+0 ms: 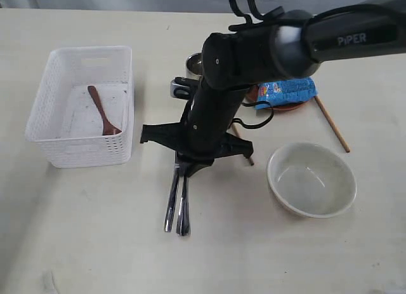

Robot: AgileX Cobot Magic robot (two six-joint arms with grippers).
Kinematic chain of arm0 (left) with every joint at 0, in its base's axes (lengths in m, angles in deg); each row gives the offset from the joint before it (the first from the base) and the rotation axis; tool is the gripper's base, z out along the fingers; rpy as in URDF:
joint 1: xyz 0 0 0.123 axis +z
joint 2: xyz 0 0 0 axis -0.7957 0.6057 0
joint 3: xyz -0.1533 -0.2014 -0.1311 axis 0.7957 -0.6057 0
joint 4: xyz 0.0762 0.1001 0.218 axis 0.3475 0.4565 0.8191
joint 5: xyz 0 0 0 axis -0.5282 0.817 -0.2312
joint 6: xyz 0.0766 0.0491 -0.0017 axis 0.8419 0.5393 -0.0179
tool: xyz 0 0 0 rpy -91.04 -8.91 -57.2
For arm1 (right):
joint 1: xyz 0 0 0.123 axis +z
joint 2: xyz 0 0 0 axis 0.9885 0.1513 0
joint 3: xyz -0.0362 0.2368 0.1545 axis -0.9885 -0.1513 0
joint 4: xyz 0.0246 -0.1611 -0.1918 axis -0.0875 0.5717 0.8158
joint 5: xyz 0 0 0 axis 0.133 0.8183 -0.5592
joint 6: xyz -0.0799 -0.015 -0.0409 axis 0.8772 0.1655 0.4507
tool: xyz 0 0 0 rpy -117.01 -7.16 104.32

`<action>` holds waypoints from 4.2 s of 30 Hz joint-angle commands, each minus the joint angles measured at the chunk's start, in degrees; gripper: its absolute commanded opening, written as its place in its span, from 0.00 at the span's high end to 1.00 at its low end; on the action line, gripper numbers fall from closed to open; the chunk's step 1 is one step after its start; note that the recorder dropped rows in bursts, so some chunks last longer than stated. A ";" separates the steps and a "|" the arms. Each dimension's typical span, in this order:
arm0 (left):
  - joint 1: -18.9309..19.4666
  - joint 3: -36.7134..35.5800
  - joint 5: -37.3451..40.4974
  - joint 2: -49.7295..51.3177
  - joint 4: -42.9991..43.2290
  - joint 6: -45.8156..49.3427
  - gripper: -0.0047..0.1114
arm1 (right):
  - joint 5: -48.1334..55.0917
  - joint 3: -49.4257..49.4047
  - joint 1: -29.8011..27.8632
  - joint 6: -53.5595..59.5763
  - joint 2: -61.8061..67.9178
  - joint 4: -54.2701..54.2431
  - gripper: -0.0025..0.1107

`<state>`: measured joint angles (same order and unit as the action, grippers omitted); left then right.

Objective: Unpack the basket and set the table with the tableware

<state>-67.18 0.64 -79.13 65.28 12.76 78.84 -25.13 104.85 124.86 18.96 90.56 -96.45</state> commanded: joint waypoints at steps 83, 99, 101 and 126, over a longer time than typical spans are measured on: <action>-0.17 -0.34 0.17 -0.22 -0.13 0.35 0.96 | 20.23 57.81 4.02 11.38 20.02 4.71 0.52; -0.17 -0.34 -6.73 -1.56 -1.72 -0.23 0.96 | 19.30 63.37 5.36 14.53 29.17 8.48 0.52; -0.17 -0.34 -8.90 -2.77 -1.72 -0.23 0.96 | 18.05 63.37 5.88 15.48 29.45 8.48 0.52; -0.17 -0.34 -5.91 -6.06 -1.72 1.55 0.96 | 21.75 63.61 8.01 16.50 29.50 18.81 0.94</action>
<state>-67.18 0.64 -85.38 59.50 11.50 79.96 -4.79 168.81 132.55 35.40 121.84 -78.26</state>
